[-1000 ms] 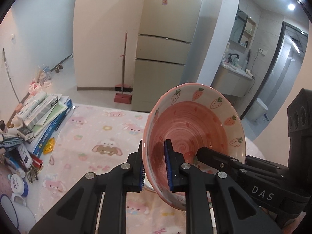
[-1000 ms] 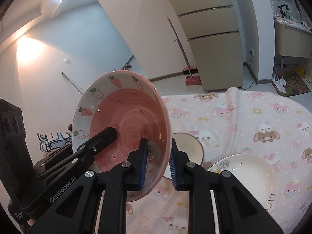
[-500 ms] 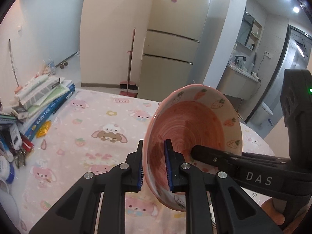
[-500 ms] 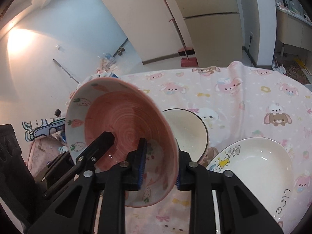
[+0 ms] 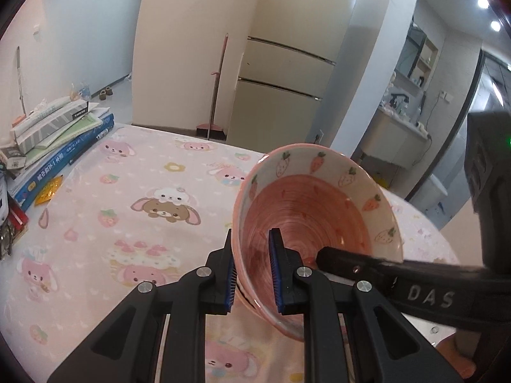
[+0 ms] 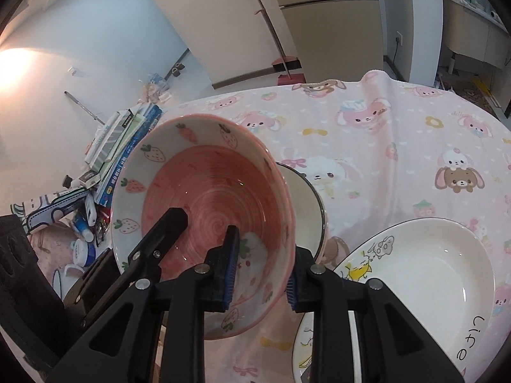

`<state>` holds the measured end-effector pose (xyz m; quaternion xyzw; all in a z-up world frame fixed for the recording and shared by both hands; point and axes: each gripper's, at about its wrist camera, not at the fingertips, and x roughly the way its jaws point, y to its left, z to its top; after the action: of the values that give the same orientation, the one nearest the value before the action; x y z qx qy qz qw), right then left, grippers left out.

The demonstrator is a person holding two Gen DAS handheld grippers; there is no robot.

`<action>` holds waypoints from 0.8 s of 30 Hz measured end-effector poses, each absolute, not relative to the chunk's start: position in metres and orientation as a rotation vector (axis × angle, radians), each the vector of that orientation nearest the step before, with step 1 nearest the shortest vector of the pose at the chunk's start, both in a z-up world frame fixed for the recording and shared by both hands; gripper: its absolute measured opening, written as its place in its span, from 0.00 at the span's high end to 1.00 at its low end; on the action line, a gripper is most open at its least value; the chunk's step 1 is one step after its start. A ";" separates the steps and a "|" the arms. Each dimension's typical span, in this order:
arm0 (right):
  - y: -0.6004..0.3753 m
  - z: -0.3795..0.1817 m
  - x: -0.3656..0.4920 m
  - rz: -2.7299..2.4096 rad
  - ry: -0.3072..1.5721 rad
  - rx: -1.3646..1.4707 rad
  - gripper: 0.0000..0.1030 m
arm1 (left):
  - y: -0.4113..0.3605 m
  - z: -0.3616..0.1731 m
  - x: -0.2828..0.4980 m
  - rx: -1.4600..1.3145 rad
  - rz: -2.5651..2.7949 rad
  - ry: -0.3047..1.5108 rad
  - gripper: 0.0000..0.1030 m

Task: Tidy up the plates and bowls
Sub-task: 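Carry the pink bowl with both grippers over the white bowl on the stack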

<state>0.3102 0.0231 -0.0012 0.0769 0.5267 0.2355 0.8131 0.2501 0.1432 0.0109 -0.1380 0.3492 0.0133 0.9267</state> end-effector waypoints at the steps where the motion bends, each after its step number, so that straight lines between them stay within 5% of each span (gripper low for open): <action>1: 0.023 -0.002 0.312 0.504 1.127 0.163 0.75 | 0.144 0.010 0.250 -0.281 0.026 0.712 0.82; 24: 0.028 -0.006 0.316 0.428 1.070 0.033 0.75 | 0.139 -0.016 0.261 -0.225 0.060 0.770 0.81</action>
<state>0.3164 0.0283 -0.0064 0.0158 0.5060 0.2025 0.8383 0.2606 0.1386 -0.0161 -0.1095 0.3749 0.0292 0.9201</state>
